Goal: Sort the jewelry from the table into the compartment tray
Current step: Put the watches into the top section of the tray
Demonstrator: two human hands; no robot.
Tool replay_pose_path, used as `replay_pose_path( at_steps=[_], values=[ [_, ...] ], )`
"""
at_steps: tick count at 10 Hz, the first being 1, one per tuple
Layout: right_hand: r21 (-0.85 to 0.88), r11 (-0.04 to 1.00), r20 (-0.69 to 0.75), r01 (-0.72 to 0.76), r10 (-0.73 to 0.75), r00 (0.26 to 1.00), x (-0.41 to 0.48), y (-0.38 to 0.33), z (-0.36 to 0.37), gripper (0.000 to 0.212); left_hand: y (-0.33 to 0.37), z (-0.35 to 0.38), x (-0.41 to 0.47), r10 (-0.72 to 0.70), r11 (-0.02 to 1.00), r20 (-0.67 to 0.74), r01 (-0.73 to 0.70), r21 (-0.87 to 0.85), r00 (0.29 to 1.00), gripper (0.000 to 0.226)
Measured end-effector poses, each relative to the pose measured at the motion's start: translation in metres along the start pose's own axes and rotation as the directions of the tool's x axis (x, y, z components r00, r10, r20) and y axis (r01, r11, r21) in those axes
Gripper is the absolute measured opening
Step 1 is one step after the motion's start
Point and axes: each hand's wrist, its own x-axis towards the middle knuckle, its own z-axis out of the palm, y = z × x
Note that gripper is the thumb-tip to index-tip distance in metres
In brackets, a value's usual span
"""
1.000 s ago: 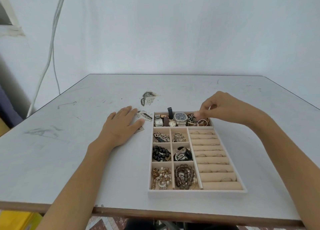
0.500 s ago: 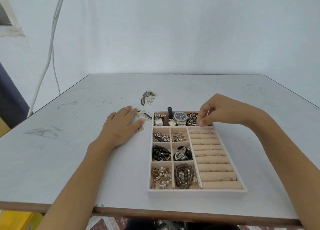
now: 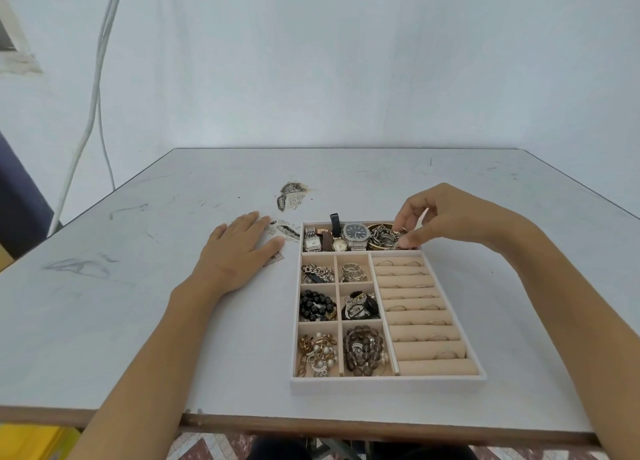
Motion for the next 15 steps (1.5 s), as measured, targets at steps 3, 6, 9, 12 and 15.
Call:
replay_pose_path(
  at_steps=[3,6,9,12,15],
  values=[
    [-0.225,0.933,-0.150,0.281,-0.319,0.936,0.017,-0.021,0.047,0.036,0.000,0.000,0.000,0.000,1.000,0.004,0.000,0.002,1.000,0.059],
    [-0.402,0.875,-0.122,0.269,-0.342,0.932,0.020,-0.028,0.063,0.038,0.002,-0.002,-0.001,-0.005,1.000,0.000,0.005,0.007,1.000,0.058],
    [-0.125,0.971,-0.254,0.206,-0.232,0.939,0.030,-0.030,0.067,0.017,0.003,-0.002,-0.002,-0.009,1.000,0.007,0.009,0.014,1.000,0.058],
    [-0.339,0.899,-0.203,0.275,-0.356,0.912,0.019,-0.042,0.077,0.021,0.003,-0.002,-0.001,-0.004,1.000,0.001,0.004,0.008,1.000,0.059],
    [-0.337,0.908,-0.173,0.248,-0.318,0.932,0.019,-0.044,0.079,0.021,0.003,-0.003,-0.002,-0.006,1.000,0.003,0.006,0.008,1.000,0.058]
  ],
)
